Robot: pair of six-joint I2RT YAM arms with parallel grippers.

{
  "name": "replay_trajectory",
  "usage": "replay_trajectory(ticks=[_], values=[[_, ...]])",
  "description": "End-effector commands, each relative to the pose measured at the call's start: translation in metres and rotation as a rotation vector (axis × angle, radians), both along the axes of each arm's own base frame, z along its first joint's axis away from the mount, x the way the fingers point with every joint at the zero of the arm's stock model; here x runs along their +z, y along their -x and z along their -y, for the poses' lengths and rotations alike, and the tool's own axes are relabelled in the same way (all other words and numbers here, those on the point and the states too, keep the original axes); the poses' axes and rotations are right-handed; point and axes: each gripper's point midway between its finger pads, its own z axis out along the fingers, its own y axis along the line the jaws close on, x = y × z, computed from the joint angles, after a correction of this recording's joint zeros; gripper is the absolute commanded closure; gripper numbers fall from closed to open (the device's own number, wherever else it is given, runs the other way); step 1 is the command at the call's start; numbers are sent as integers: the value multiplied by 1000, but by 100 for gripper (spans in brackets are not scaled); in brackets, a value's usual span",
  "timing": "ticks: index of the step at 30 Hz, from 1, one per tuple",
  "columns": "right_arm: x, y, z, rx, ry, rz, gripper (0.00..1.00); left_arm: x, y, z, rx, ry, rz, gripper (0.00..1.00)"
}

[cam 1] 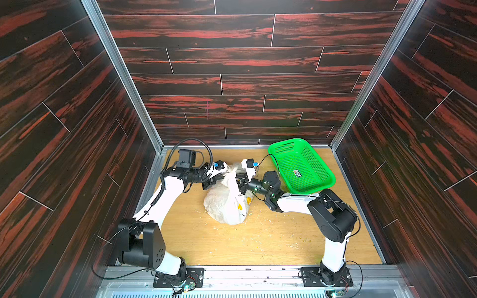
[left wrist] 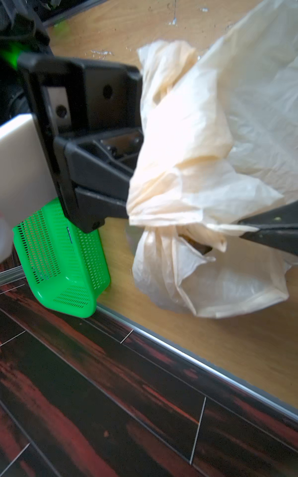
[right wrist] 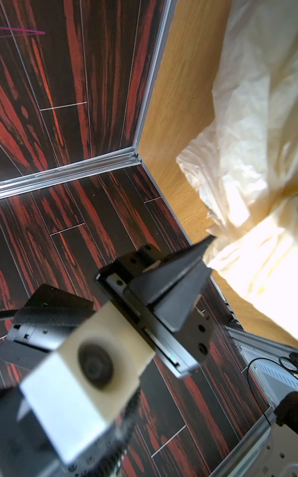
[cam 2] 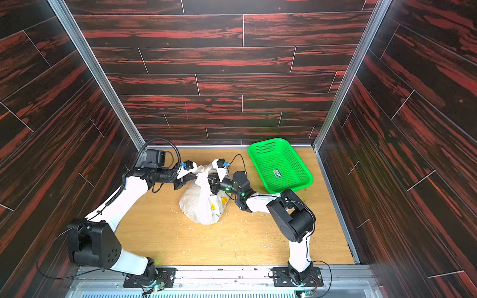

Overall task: Place the pineapple into a plastic bag & tie a knot
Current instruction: Cross the plastic bag at the center of the board.

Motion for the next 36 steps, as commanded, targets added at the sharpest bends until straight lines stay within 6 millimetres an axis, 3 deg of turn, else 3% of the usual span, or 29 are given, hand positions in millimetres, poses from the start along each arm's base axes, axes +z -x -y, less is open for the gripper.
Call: replay_trajectory(ticks=[1,5,11,14,19,25,31,36], values=[[18,-10,2,-39,-36,39,100,3,28,-3,-12,-19,-44,100],[17,-14,5,-56,-55,30,100,8,52,1,-23,8,-79,100],[33,-3,0,14,-100,79,100,-14,74,19,-58,33,-159,100],[35,7,-1,71,-115,93,100,-14,64,26,-39,67,-133,100],[38,22,3,136,-148,104,100,-23,46,19,16,-2,-121,100],[39,24,2,158,-158,106,100,-21,37,20,16,19,-147,100],[26,11,2,108,-106,90,100,20,42,9,76,110,-96,75],[24,8,0,101,-101,87,100,56,58,-5,139,217,-123,52]])
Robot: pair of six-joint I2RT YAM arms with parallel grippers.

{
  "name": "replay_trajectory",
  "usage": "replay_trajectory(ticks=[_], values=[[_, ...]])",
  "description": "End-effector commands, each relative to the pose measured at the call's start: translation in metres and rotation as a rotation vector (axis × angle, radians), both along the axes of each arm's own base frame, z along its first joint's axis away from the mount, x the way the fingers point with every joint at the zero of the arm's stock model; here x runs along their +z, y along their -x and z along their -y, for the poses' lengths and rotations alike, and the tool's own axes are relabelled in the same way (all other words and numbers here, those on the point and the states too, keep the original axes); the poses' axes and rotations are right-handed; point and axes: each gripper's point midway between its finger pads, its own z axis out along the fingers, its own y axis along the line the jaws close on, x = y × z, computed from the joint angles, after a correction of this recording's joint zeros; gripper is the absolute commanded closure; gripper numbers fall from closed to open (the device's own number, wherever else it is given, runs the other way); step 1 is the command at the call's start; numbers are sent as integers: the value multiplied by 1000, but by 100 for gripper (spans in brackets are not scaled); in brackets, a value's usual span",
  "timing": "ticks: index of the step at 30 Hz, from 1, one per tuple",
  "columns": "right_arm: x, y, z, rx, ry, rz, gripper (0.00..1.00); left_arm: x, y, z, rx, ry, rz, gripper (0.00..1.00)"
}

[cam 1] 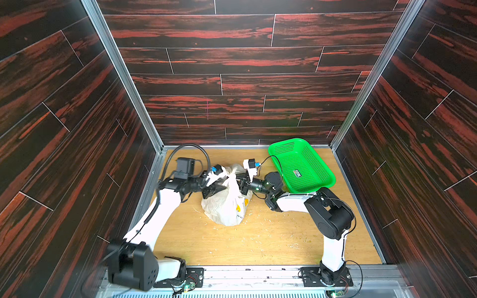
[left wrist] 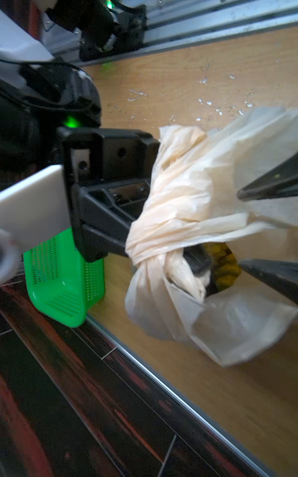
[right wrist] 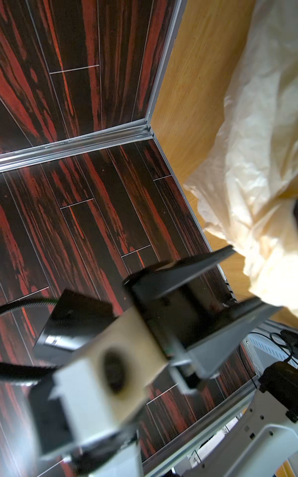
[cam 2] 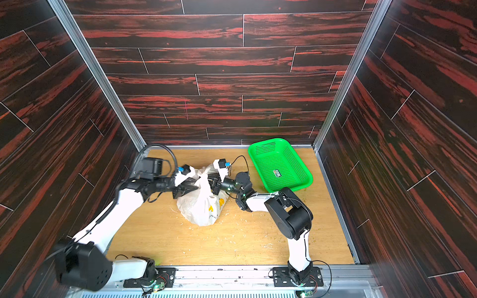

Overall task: Place the pineapple into a plastic bag & tie a knot
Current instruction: Cross the plastic bag at the center of the board.

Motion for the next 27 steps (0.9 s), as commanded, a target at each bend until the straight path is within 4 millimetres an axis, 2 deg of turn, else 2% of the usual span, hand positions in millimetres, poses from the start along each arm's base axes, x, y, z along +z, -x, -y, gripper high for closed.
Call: replay_trajectory(ticks=[1,3,5,9,11,13,14,18,22,27], values=[[14,-5,-1,-15,-29,52,100,38,18,-3,38,116,-14,51],[15,-6,-1,-18,-31,53,100,50,18,-5,108,191,-22,50],[16,-6,-1,-18,-32,56,100,66,3,-15,272,303,-58,47],[16,-5,-2,-13,-31,59,100,75,-17,-29,476,423,-206,50],[16,-5,-2,-12,-29,59,100,70,-31,-34,595,522,-365,52],[17,-5,-2,-13,-28,62,100,55,-39,-33,688,588,-574,56],[17,-5,-2,-15,-27,64,100,46,-41,-31,721,608,-685,60],[17,-5,-1,-17,-20,70,100,18,-35,-11,778,681,-1032,63],[18,-4,-2,-13,-16,71,100,18,-36,1,805,802,-1151,65],[18,-2,-2,-5,-15,78,100,24,-44,0,827,893,-1179,68]])
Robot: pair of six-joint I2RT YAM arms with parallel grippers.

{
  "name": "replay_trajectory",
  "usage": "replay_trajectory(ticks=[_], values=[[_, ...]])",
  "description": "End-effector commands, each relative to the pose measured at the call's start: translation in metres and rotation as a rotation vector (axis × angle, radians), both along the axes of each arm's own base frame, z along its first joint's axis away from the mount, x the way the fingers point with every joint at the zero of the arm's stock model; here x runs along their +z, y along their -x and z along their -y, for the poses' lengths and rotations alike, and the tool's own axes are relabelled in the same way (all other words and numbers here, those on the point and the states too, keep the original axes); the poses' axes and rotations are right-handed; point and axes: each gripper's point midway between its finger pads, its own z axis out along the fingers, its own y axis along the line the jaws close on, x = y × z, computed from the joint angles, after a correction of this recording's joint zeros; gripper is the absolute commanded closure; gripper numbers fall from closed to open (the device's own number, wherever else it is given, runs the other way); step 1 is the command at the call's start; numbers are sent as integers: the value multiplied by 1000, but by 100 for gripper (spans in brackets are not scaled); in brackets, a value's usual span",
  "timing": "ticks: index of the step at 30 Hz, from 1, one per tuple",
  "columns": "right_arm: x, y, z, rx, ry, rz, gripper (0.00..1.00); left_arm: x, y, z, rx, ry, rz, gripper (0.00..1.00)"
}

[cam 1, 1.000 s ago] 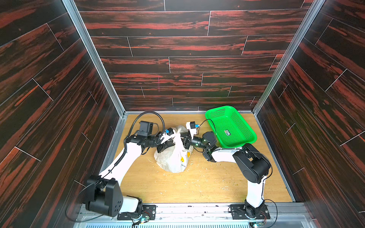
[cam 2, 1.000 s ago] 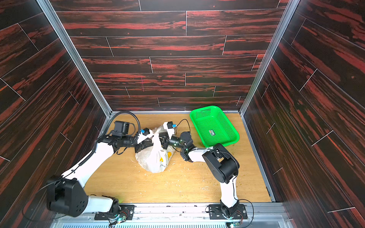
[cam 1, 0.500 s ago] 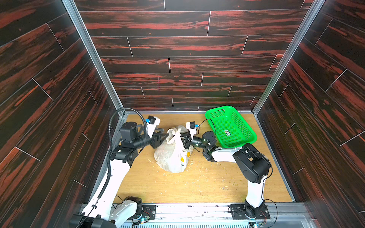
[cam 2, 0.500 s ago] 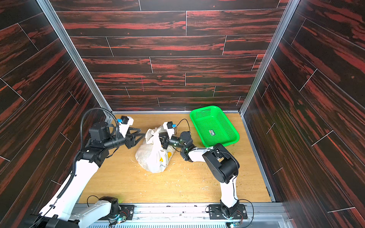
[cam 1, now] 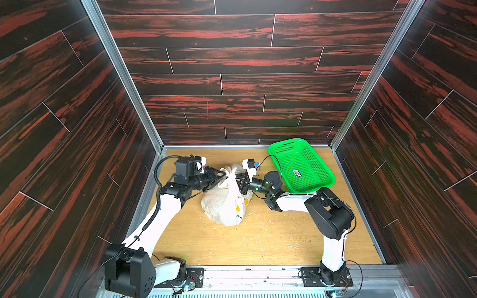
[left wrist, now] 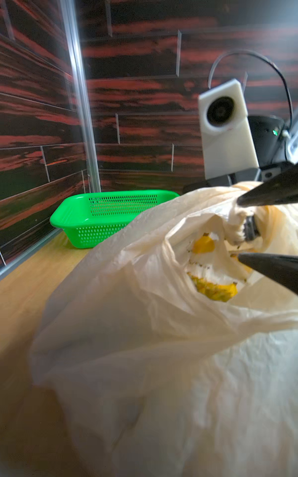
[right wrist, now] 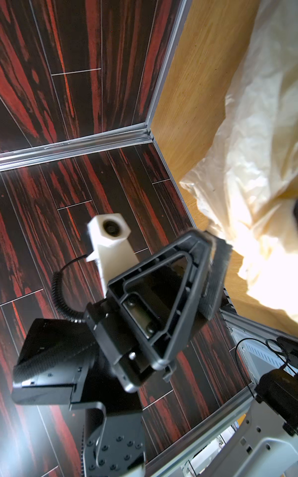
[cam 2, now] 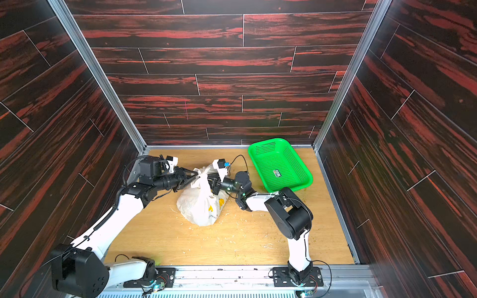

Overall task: Place the pineapple into a plastic bag & tie a knot
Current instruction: Cross the plastic bag at the center of the board.

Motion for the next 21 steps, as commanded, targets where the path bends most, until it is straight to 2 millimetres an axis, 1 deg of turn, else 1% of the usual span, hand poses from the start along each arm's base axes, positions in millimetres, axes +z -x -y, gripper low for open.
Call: replay_trajectory(ticks=[1,5,8,12,14,16,18,21], values=[[20,0,0,6,-33,54,100,19,-7,-2,70,102,-5,68],[20,1,-1,12,-25,58,100,15,-7,2,44,96,-9,69],[19,1,-1,14,-18,56,100,15,-7,4,23,74,-6,75],[21,-1,-2,10,-26,54,100,3,1,3,-3,8,-31,83],[22,-1,-2,12,-29,48,100,-5,6,-1,-8,-44,-38,84],[22,-1,-2,14,-30,45,100,-10,9,-2,-13,-59,-37,83],[20,-1,-3,17,-27,42,100,-10,8,-1,-13,-49,-30,82],[20,0,-3,20,-24,43,100,-4,4,1,-19,-34,-9,77]])
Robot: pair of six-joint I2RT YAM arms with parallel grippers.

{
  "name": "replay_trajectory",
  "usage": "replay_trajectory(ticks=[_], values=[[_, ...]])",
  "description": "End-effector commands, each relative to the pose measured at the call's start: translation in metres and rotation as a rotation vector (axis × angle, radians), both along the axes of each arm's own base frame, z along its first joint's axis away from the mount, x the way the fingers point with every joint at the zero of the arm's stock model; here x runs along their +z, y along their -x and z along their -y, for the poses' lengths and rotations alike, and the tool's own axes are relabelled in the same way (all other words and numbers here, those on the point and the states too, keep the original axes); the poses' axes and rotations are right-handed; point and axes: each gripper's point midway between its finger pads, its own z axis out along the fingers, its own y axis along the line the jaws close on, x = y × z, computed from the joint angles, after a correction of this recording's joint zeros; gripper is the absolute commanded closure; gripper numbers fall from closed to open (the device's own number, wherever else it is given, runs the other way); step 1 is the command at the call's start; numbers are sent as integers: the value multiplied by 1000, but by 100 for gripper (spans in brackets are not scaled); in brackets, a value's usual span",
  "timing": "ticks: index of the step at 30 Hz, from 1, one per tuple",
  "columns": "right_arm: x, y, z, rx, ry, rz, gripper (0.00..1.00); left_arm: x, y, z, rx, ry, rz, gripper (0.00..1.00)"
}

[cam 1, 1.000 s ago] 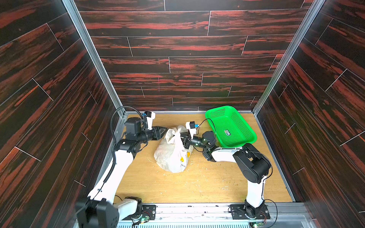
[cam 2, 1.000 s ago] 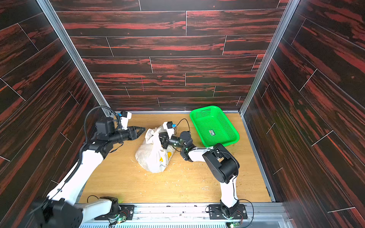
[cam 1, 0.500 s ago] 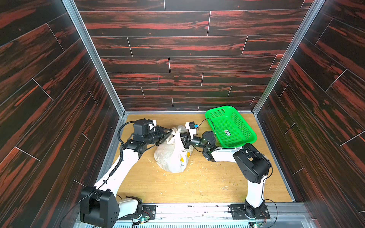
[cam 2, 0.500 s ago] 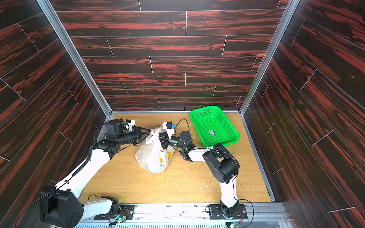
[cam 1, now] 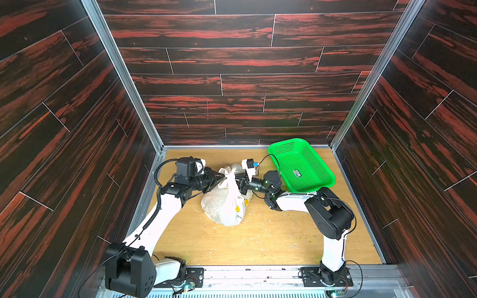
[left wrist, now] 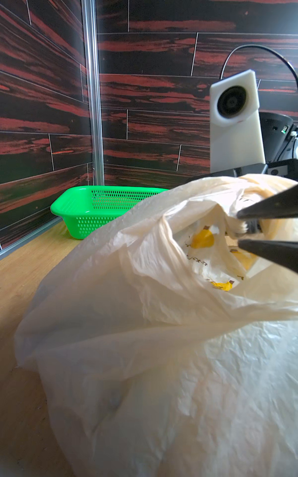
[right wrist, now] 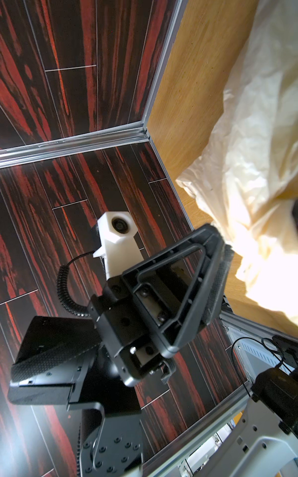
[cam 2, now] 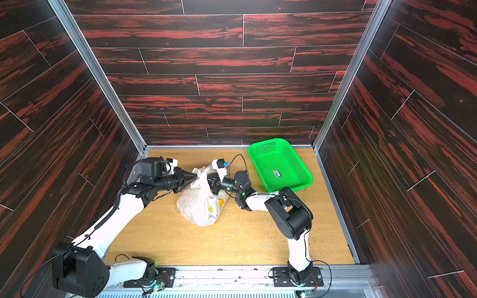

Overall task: Place the pineapple into a plastic bag & tie a knot
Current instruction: Cross the plastic bag at the center of the board.

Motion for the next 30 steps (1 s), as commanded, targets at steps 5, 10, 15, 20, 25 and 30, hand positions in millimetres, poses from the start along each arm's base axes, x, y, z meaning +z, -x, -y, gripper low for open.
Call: replay_trajectory(ticks=[5,10,15,20,25,30], values=[[20,-1,-2,13,-36,45,100,18,-2,6,-39,5,65,72],[20,0,-4,21,-29,49,100,17,-3,12,-66,10,64,72],[18,0,-3,20,-26,45,100,21,-5,17,-85,14,76,74],[19,0,-4,20,-28,45,100,19,-5,18,-90,5,74,87],[17,1,-4,23,-21,38,100,21,-5,19,-97,-3,80,100],[16,0,-4,16,-11,37,100,24,-5,21,-112,-17,88,100]])
